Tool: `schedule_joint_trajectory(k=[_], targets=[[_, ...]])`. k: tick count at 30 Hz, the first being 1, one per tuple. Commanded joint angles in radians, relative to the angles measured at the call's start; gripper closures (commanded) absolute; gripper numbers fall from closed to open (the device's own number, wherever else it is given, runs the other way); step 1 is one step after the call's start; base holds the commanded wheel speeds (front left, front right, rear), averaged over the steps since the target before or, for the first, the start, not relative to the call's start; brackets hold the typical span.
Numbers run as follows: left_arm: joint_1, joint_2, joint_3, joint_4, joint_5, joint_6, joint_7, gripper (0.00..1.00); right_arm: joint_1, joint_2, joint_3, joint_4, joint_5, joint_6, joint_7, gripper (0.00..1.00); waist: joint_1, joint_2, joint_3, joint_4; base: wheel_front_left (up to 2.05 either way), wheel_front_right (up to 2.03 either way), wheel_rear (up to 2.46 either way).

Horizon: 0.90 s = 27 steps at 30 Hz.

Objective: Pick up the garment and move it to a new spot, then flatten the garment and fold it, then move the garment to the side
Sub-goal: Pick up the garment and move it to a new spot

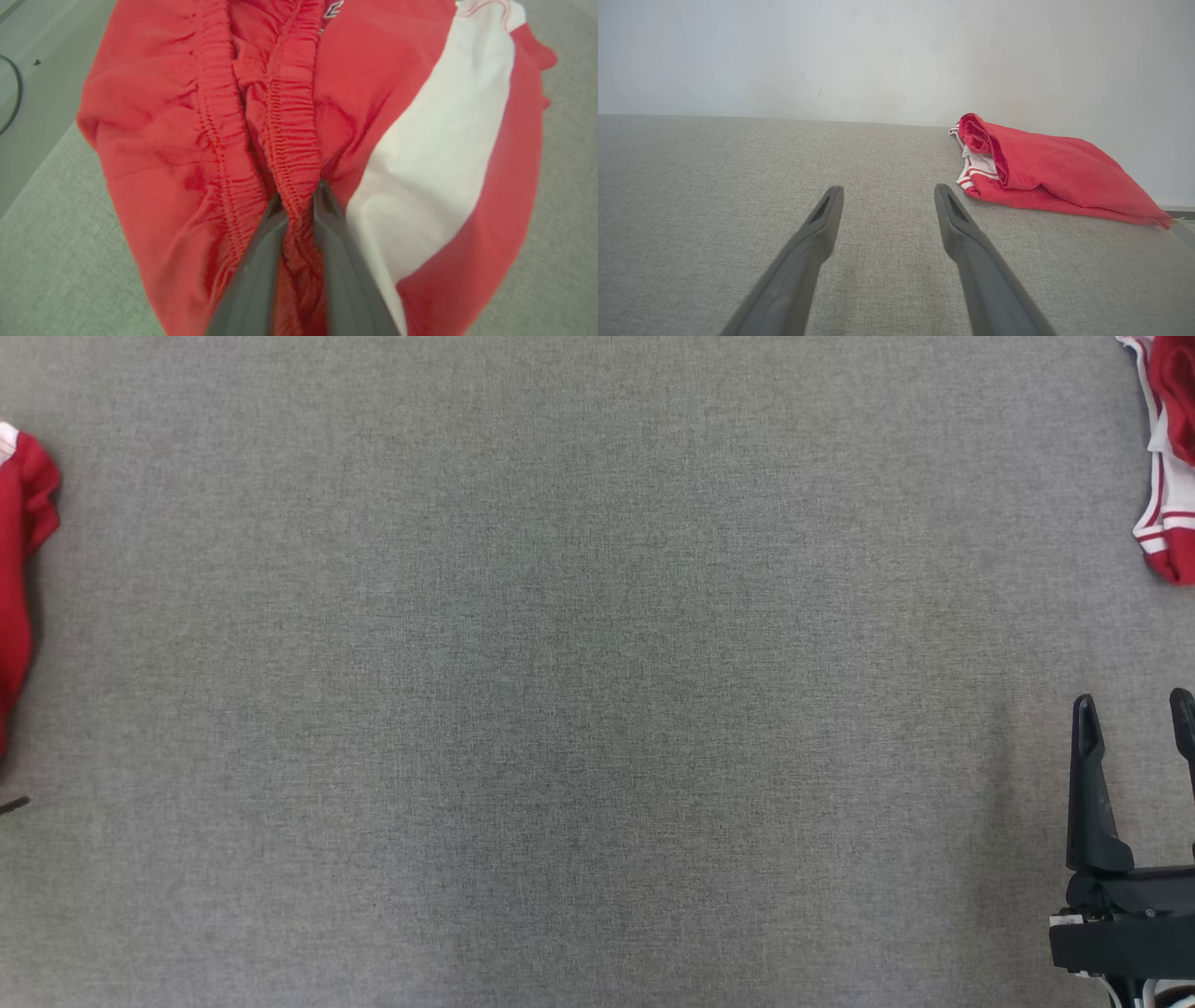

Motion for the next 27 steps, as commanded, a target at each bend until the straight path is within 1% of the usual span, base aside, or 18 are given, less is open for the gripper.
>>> schedule_joint_trajectory(k=[1, 3, 7, 10, 13, 16, 19, 23, 27], targets=[[0.014, 0.002, 0.004, 0.008, 0.004, 0.015, -0.025, 1.0, 0.007, -0.001, -0.002, -0.003, 0.005, -0.003, 0.001, 0.0, 0.0, 0.0, -0.003, -0.001, 0.0, 0.0, 0.0], [0.016, 0.0, 0.016, 0.002, -0.003, 0.03, -0.086, 1.0, 0.008, 0.004, -0.005, 0.0, 0.004, -0.003, 0.002, 0.0, 0.0, 0.0, -0.012, 0.0, 0.0, 0.0, 0.0], [-0.012, 0.009, 0.018, -0.03, 0.007, 0.029, -0.224, 1.0, 0.004, 0.012, 0.004, 0.013, 0.008, -0.003, -0.005, 0.0, 0.0, 0.0, -0.045, 0.004, 0.0, 0.0, 0.0], [-0.036, 0.018, 0.016, -0.058, 0.01, 0.02, -0.325, 1.0, -0.001, 0.017, 0.021, 0.032, 0.012, -0.003, -0.012, 0.0, 0.0, 0.0, -0.08, 0.006, 0.0, 0.0, 0.0], [-0.07, 0.02, 0.002, -0.091, 0.011, 0.003, -0.399, 1.0, -0.005, 0.024, 0.039, 0.058, 0.018, -0.003, -0.021, 0.0, 0.0, 0.0, -0.119, 0.004, 0.0, 0.0, 0.0], [-0.103, 0.019, -0.036, -0.135, 0.022, -0.007, -0.45, 1.0, -0.011, 0.033, 0.057, 0.096, 0.028, -0.003, -0.037, 0.0, 0.0, 0.0, -0.161, -0.006, 0.0, 0.0, 0.0], [-0.131, 0.007, -0.084, -0.188, 0.019, -0.015, -0.463, 1.0, -0.016, 0.049, 0.075, 0.136, 0.033, -0.003, -0.056, 0.0, 0.0, 0.0, -0.201, -0.025, 0.0, 0.0, 0.0], [-0.15, -0.022, -0.192, -0.3, -0.01, -0.014, -0.419, 1.0, -0.019, 0.07, 0.097, 0.189, 0.04, -0.003, -0.081, 0.0, 0.0, 0.0, -0.247, -0.06, 0.0, 0.0, 0.0], [-0.123, -0.056, -0.284, -0.44, -0.054, -0.013, -0.384, 1.0, -0.018, 0.088, 0.115, 0.242, 0.05, -0.003, -0.103, 0.0, 0.0, 0.0, -0.287, -0.099, 0.0, 0.0, 0.0]])
